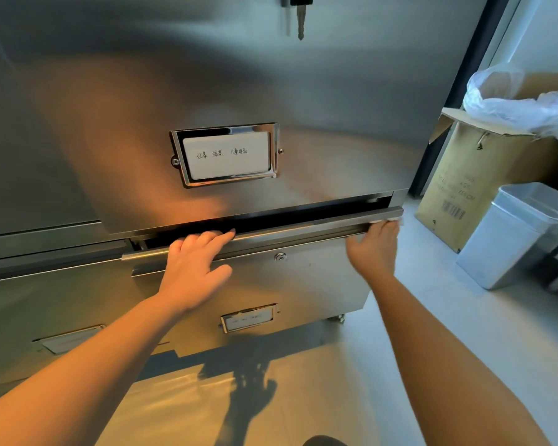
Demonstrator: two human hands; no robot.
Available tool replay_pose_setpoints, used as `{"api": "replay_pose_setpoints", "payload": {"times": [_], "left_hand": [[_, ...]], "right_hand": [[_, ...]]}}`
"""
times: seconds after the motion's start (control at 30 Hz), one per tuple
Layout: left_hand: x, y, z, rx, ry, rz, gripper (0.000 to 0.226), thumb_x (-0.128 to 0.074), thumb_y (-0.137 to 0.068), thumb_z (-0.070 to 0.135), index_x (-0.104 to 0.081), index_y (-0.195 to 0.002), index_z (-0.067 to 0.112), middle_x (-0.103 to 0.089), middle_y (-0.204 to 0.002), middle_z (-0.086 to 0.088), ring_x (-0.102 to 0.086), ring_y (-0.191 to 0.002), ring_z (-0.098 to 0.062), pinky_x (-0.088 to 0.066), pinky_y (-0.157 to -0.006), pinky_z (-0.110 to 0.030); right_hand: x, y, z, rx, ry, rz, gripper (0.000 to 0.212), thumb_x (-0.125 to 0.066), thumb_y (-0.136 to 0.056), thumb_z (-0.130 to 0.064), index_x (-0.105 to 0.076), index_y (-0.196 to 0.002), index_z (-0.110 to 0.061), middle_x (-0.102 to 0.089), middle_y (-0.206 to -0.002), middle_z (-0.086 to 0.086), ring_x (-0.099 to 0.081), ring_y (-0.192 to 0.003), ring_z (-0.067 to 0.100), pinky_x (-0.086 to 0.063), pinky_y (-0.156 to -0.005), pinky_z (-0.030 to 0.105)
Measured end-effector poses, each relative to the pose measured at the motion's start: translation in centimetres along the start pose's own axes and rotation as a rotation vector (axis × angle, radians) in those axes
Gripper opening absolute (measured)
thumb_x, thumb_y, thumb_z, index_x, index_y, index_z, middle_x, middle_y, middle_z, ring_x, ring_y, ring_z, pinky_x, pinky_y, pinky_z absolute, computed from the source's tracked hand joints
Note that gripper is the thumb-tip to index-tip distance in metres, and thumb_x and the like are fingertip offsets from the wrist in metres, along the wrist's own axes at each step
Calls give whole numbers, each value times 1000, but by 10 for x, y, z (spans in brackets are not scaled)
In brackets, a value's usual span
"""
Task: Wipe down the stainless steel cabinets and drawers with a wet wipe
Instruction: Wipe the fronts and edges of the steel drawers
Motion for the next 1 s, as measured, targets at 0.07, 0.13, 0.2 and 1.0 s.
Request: {"api": "replay_pose_setpoints", "payload": {"times": [0.07, 0.13, 0.2, 1.0], "left_hand": [[0, 0, 1, -1, 4, -7, 85, -21, -67, 51, -46, -145, 28, -51, -139, 3, -40, -127, -18, -16, -111, -39], [1, 1, 1, 1, 7, -7, 86, -20, -66, 52, -46, -145, 28, -51, -139, 3, -40, -127, -17, -16, -110, -38], [0, 2, 1, 1, 9, -5, 83, -22, -68, 51, -46, -144, 28, -51, -140, 3, -40, -127, -17, -16, -111, -38], [1, 4, -2, -18, 11, -87, 75, -33, -74, 45, -38, -148, 33, -44, -145, 8, -33, -131, -14, -12, -110, -32]], "right_hand": [[12, -9, 9, -56, -56, 18, 79, -53, -91, -31, -15, -150, 4, -10, -159, 24, -3, -148, 36, -10, -122, 45], [5, 0, -4, -29, 7, 19, 80, -51, -90, -33, -15, -149, 7, -11, -158, 28, -5, -148, 38, -3, -122, 44], [-18, 25, -27, 82, 90, -36, 83, -47, -91, -37, -10, -150, 8, -7, -158, 30, 1, -148, 38, 7, -120, 41], [-66, 114, -121, 150, 88, -78, 92, -47, -88, -46, -3, -152, 4, 4, -158, 29, 12, -147, 39, 12, -118, 44]]}}
Point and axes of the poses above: each hand's wrist, its own y-axis away from the middle knuckle, its own x-axis out of the back of the hand, z = x × y, the point moved 5 cm from there along -y, towards the middle knuckle
